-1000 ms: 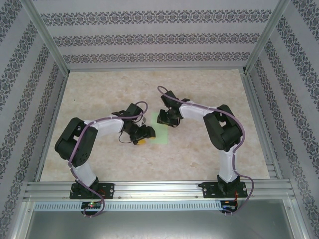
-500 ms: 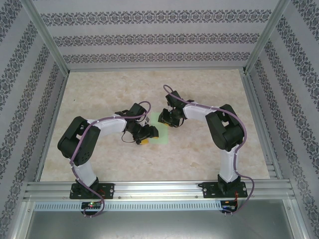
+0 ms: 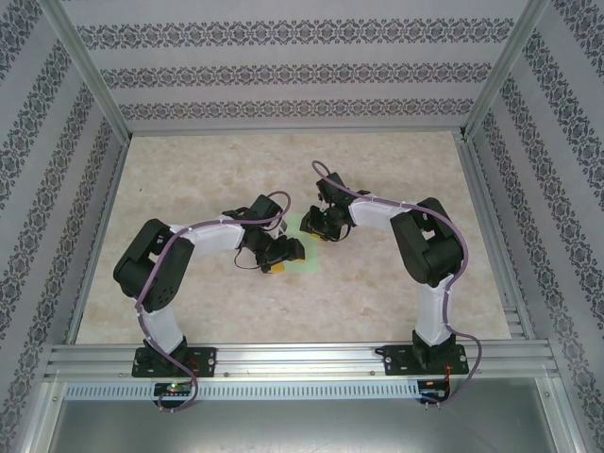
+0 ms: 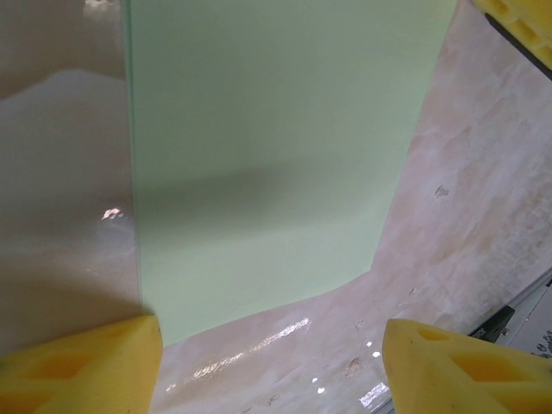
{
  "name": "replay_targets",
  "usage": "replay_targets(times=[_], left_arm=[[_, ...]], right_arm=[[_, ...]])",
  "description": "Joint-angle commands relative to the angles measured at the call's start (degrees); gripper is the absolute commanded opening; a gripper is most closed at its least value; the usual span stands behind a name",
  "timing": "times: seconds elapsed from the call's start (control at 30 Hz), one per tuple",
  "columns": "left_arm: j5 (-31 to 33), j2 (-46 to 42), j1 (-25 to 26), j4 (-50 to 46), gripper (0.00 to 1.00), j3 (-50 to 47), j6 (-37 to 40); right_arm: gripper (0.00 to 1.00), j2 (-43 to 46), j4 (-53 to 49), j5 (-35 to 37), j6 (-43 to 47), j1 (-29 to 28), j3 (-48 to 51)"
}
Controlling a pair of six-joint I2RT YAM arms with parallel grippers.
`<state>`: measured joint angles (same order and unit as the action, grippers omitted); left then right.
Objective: Fold a paper plane with a square sheet of paper (pick it up from the middle)
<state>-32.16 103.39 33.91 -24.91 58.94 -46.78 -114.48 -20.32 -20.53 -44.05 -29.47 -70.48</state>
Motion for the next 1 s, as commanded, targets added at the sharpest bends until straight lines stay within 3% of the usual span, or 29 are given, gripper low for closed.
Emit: replay_targets(times=[0.0, 0.97], left_arm=[[1.38, 1.1, 1.19, -0.72, 0.7, 1.97, -0.09], [0.38, -0.28, 1.61, 2.78, 0.65, 5.14, 3.13]], right_arm=[[0.32, -2.77, -2.8, 5.25, -0.24, 1.09, 3.05], [0.32, -2.51, -2.62, 5.07, 0.24, 1.17, 3.77]])
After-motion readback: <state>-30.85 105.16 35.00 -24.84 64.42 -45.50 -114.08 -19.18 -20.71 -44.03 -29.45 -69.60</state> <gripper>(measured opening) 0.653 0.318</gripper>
